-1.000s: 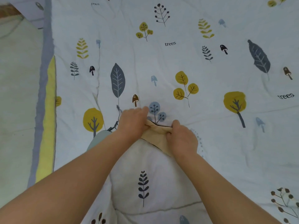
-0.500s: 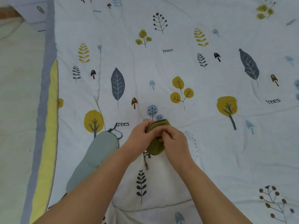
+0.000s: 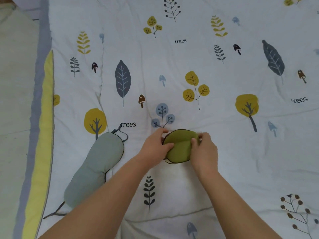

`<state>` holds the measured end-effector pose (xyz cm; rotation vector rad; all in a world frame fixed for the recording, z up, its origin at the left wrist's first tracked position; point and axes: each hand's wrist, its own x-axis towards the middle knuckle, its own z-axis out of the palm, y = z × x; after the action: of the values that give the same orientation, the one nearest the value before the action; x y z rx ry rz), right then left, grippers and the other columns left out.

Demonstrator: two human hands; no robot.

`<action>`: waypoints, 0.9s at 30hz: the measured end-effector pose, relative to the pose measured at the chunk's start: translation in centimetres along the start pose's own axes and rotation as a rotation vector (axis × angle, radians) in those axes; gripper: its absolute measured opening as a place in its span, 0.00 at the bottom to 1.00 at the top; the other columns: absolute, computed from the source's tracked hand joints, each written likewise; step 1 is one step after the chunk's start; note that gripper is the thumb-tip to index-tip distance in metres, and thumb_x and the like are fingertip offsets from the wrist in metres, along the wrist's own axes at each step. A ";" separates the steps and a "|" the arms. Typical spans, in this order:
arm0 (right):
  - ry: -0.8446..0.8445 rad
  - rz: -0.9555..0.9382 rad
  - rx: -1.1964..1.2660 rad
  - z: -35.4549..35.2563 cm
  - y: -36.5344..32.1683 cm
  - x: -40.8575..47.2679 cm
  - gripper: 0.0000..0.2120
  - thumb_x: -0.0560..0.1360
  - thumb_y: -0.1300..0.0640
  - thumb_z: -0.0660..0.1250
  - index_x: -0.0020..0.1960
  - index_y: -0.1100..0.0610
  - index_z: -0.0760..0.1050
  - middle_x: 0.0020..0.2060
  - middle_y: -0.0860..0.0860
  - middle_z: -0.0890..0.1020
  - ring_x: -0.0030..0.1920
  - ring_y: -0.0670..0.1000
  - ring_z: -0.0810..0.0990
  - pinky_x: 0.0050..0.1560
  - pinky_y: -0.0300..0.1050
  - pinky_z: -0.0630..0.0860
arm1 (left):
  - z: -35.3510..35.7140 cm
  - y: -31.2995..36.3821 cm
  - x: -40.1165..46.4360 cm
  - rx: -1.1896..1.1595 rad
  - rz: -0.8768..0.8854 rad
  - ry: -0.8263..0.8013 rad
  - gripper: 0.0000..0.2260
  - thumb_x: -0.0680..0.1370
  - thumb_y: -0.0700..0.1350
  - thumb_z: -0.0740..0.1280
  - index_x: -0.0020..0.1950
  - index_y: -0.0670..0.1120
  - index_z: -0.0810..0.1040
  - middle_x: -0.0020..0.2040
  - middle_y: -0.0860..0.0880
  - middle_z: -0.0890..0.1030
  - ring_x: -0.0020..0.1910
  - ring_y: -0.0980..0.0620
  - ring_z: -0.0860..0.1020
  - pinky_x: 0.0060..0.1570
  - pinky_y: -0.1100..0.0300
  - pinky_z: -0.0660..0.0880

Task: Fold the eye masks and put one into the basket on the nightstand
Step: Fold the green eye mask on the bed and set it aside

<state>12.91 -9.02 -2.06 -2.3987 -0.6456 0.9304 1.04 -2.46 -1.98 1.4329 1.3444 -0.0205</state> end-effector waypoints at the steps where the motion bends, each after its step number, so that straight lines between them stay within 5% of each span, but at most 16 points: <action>1: 0.037 -0.042 -0.150 0.7 0.5 0.1 0.11 0.77 0.59 0.57 0.59 0.58 0.70 0.50 0.56 0.78 0.51 0.57 0.74 0.49 0.50 0.70 | 1.0 -0.5 0.3 0.162 0.058 0.080 0.21 0.76 0.43 0.62 0.68 0.50 0.65 0.57 0.44 0.74 0.54 0.46 0.75 0.53 0.53 0.74; 5: 0.042 -0.292 -0.471 2.2 1.8 -0.4 0.23 0.78 0.54 0.55 0.73 0.52 0.58 0.70 0.56 0.66 0.71 0.56 0.62 0.65 0.52 0.62 | 3.6 -2.2 0.0 0.605 0.294 0.320 0.23 0.78 0.45 0.56 0.73 0.50 0.59 0.72 0.44 0.65 0.67 0.43 0.66 0.65 0.51 0.64; 8: -0.074 -0.367 -0.620 2.5 3.3 -0.1 0.27 0.80 0.46 0.47 0.75 0.45 0.42 0.77 0.48 0.48 0.77 0.51 0.43 0.73 0.57 0.46 | 3.5 -3.9 0.3 0.672 0.290 0.291 0.24 0.80 0.49 0.52 0.75 0.52 0.52 0.77 0.46 0.54 0.75 0.48 0.55 0.73 0.52 0.55; 11: -0.144 -0.365 -0.708 2.7 4.3 0.6 0.27 0.79 0.43 0.42 0.70 0.43 0.29 0.77 0.46 0.40 0.76 0.50 0.36 0.73 0.61 0.37 | 3.6 -4.7 0.9 0.725 0.286 0.215 0.24 0.80 0.50 0.49 0.75 0.51 0.48 0.78 0.47 0.49 0.76 0.49 0.49 0.76 0.54 0.49; 15: -0.147 -0.366 -0.700 2.2 3.6 0.6 0.28 0.79 0.43 0.45 0.76 0.47 0.41 0.77 0.48 0.44 0.76 0.52 0.40 0.73 0.61 0.41 | 3.6 -3.4 0.8 0.706 0.214 0.266 0.23 0.79 0.51 0.52 0.72 0.43 0.59 0.75 0.42 0.60 0.72 0.45 0.59 0.72 0.53 0.56; 19: 0.113 -0.318 -0.458 0.7 2.4 -0.1 0.24 0.76 0.50 0.60 0.69 0.58 0.64 0.64 0.59 0.71 0.64 0.60 0.68 0.59 0.54 0.67 | 3.1 -1.3 0.5 0.571 0.067 0.270 0.15 0.79 0.50 0.56 0.58 0.40 0.69 0.57 0.40 0.74 0.56 0.42 0.71 0.54 0.51 0.68; 23: 0.002 -0.072 -0.197 0.0 2.3 -0.3 0.19 0.78 0.49 0.58 0.63 0.60 0.69 0.57 0.59 0.74 0.58 0.59 0.70 0.57 0.50 0.66 | 3.0 0.8 0.0 0.126 -0.012 0.111 0.10 0.79 0.45 0.57 0.56 0.40 0.68 0.54 0.39 0.77 0.47 0.46 0.73 0.47 0.55 0.68; 27: -0.074 0.066 0.218 -2.1 2.8 0.9 0.10 0.76 0.51 0.62 0.50 0.58 0.69 0.37 0.49 0.75 0.42 0.53 0.75 0.39 0.45 0.69 | 4.0 2.9 -0.3 -0.099 -0.016 0.027 0.12 0.79 0.44 0.57 0.59 0.40 0.69 0.56 0.41 0.76 0.55 0.44 0.75 0.54 0.53 0.71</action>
<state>15.70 -11.24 -2.78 -2.2119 -0.4674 1.0636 5.44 -4.62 -1.37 1.3427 1.3605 0.0542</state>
